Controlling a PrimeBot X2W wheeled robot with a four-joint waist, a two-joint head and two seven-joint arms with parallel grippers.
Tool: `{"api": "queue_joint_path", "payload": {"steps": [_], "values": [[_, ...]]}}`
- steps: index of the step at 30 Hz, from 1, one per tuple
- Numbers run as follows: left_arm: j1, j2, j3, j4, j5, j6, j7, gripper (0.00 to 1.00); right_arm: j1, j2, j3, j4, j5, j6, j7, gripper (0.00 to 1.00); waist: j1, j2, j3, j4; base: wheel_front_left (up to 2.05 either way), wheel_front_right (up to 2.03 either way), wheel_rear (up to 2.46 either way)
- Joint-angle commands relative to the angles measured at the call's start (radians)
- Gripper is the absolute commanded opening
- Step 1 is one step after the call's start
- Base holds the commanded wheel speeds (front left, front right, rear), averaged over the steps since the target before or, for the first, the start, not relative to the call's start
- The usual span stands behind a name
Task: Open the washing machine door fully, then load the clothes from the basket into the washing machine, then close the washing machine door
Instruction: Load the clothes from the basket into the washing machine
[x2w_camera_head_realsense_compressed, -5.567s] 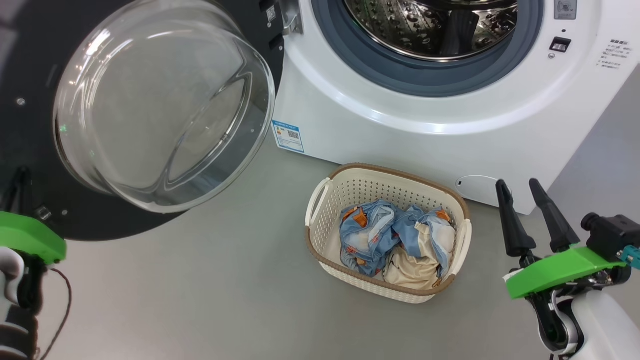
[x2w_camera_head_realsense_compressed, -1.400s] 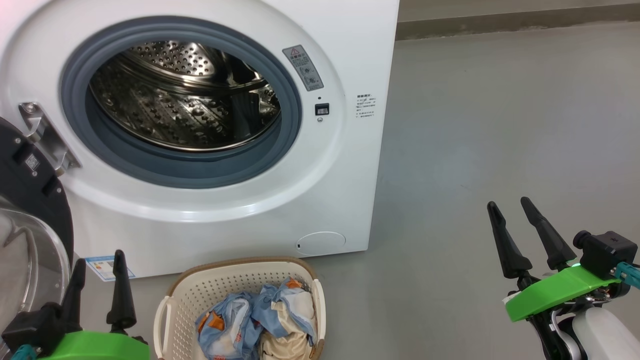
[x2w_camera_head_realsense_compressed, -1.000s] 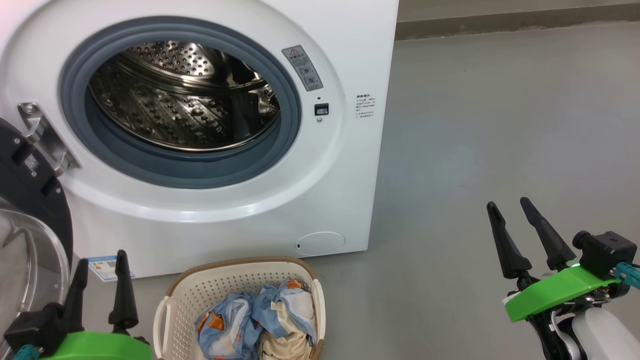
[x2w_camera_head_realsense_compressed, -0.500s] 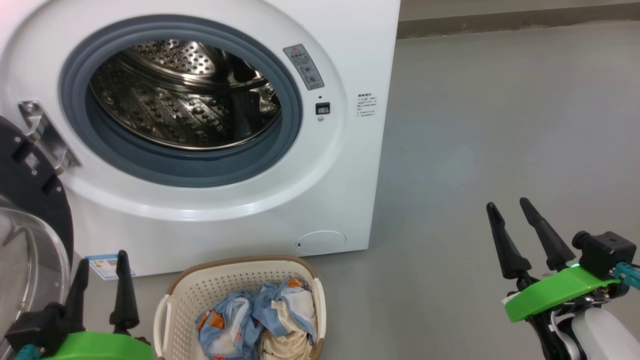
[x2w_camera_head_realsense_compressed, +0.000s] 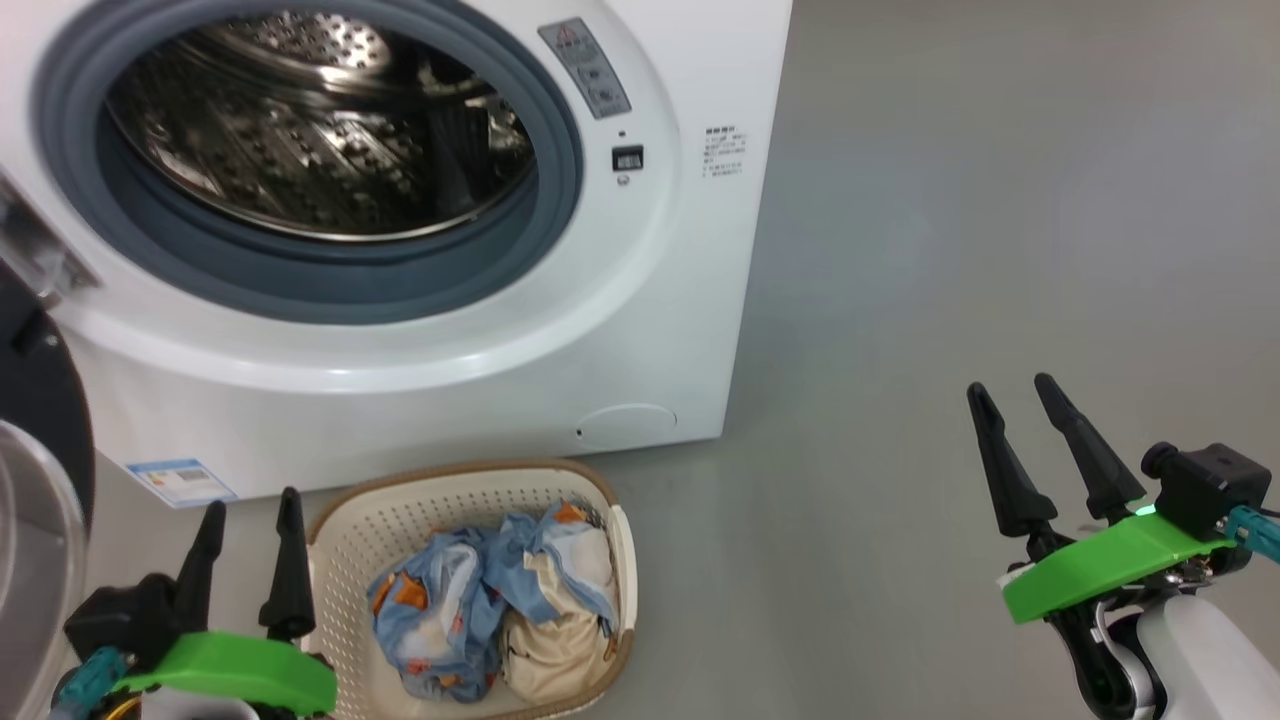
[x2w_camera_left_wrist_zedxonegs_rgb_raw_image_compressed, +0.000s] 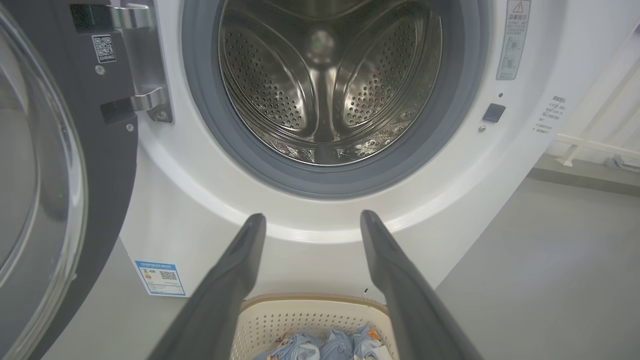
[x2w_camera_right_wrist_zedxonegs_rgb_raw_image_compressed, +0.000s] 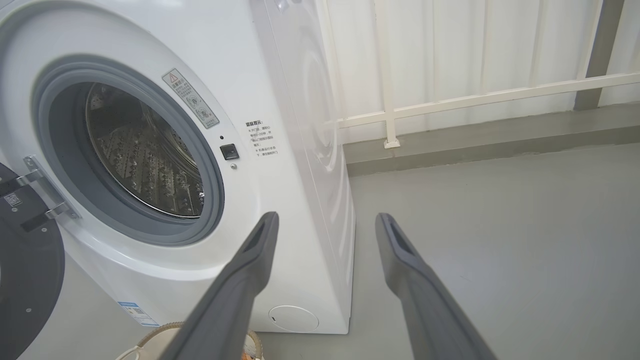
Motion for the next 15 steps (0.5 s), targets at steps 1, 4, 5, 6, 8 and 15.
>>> {"api": "queue_joint_path", "payload": {"steps": [1, 4, 5, 6, 8, 15], "values": [[-0.052, 0.020, 0.028, -0.004, 0.005, -0.004, 0.000, 1.00, -0.033, -0.007, 0.016, -0.027, -0.010, 0.005, -0.012, 1.00, 0.0000, 0.0000, 0.058, -0.018, 0.00, 0.00, 0.00], [-0.080, 0.019, 0.014, 0.027, 0.010, -0.009, 0.008, 1.00, -0.048, 0.000, 0.014, -0.034, -0.016, 0.005, -0.012, 1.00, 0.0000, 0.0000, 0.107, -0.026, 0.00, 0.00, 0.00], [-0.090, 0.020, 0.011, 0.038, 0.012, -0.011, 0.011, 1.00, -0.054, 0.003, 0.014, -0.036, -0.018, 0.005, -0.012, 1.00, 0.0000, 0.0000, 0.124, -0.029, 0.00, 0.00, 0.00], [-0.100, 0.022, 0.009, 0.048, 0.012, -0.013, 0.012, 1.00, -0.060, 0.007, 0.013, -0.039, -0.021, 0.005, -0.012, 1.00, 0.0000, 0.0000, 0.141, -0.031, 0.00, 0.00, 0.00], [-0.122, 0.025, 0.007, 0.071, 0.011, -0.018, 0.013, 1.00, -0.071, 0.013, 0.011, -0.043, -0.027, 0.005, -0.012, 1.00, 0.0000, 0.0000, 0.175, -0.034, 0.00, 0.00, 0.00], [-0.196, 0.031, -0.007, 0.168, 0.006, -0.044, 0.011, 1.00, -0.112, 0.034, 0.008, -0.056, -0.044, 0.005, -0.012, 1.00, 0.0000, 0.0000, 0.263, -0.045, 0.00, 0.00, 0.00]]}}
